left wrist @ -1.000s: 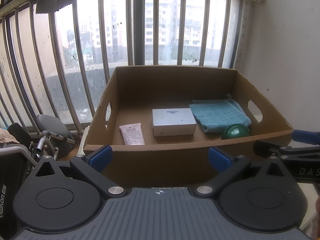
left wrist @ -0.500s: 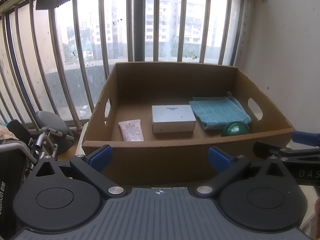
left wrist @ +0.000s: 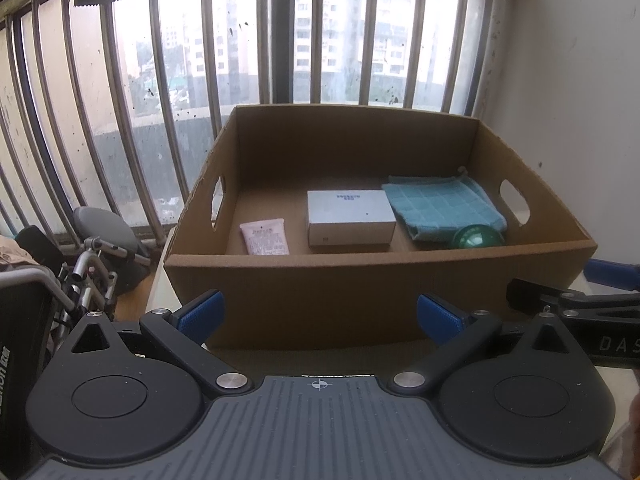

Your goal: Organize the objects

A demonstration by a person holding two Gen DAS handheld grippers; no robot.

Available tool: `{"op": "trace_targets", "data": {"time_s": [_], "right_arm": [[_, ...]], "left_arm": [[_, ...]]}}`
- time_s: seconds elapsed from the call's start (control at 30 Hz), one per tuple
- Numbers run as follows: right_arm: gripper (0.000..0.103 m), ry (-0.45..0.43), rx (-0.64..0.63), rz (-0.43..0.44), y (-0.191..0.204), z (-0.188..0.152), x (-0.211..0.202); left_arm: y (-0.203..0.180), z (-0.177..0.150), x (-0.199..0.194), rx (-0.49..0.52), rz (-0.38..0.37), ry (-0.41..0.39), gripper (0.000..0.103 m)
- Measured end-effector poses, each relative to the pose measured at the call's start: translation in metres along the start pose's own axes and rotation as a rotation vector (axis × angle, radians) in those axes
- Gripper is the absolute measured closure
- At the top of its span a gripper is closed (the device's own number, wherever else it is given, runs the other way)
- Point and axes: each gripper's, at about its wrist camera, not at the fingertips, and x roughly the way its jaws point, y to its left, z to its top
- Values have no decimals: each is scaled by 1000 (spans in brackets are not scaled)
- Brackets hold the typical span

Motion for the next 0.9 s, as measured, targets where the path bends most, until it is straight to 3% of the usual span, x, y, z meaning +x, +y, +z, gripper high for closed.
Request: {"op": "trace_targets", "data": {"time_s": [0.9], "right_arm": [[0,-10,3,-1,0,2,-7]], "left_arm": [[-1,2,-6,3,0,-13,1]]}}
